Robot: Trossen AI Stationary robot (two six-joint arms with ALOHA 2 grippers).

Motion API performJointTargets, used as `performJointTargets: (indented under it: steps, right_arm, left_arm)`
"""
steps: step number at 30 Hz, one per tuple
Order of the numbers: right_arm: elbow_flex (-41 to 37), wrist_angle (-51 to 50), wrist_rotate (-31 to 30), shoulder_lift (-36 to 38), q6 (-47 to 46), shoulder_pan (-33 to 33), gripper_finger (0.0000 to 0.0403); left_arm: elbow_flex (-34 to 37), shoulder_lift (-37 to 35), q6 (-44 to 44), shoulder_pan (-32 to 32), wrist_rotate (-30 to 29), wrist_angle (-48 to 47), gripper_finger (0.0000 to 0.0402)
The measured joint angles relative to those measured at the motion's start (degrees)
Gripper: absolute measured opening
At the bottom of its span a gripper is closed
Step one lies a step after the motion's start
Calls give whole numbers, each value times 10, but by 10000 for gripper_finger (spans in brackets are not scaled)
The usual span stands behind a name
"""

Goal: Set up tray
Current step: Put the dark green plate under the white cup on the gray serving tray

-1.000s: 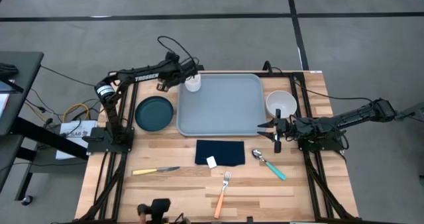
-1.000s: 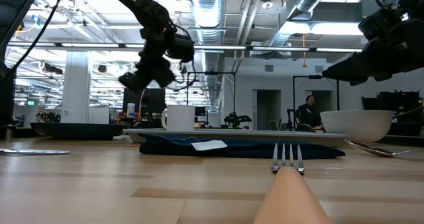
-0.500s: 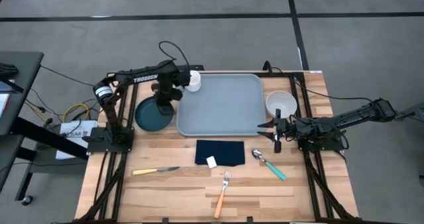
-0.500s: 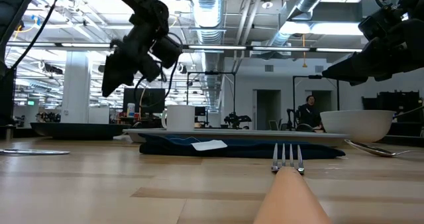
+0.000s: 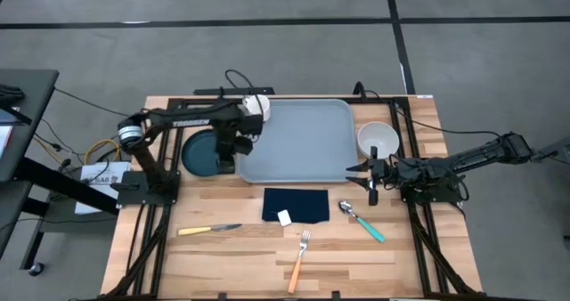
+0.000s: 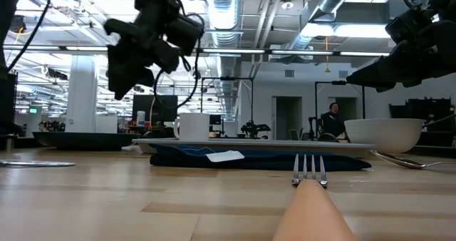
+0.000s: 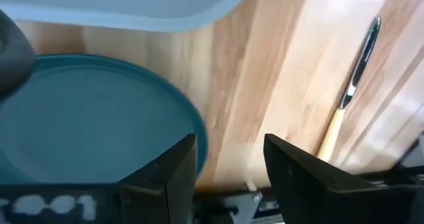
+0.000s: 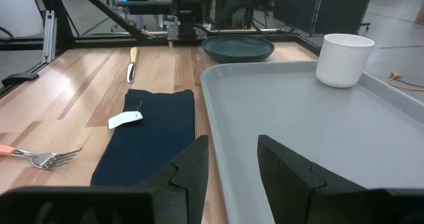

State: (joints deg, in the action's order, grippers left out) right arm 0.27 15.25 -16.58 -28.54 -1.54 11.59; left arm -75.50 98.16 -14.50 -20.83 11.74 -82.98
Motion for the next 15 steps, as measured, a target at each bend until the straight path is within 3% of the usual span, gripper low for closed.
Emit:
performJointTargets:
  steps: [7, 13, 15]
  right_arm:
    - [0, 0, 0, 0, 0, 0, 122]
    - [0, 0, 0, 0, 0, 0, 122]
    - [0, 0, 0, 0, 0, 0, 122]
  left_arm:
    - [141, -174, 42, 25, 22, 151, 162]
    - [270, -342, 182, 24, -158, 285, 162]
    - [303, -384, 226, 25, -178, 302, 162]
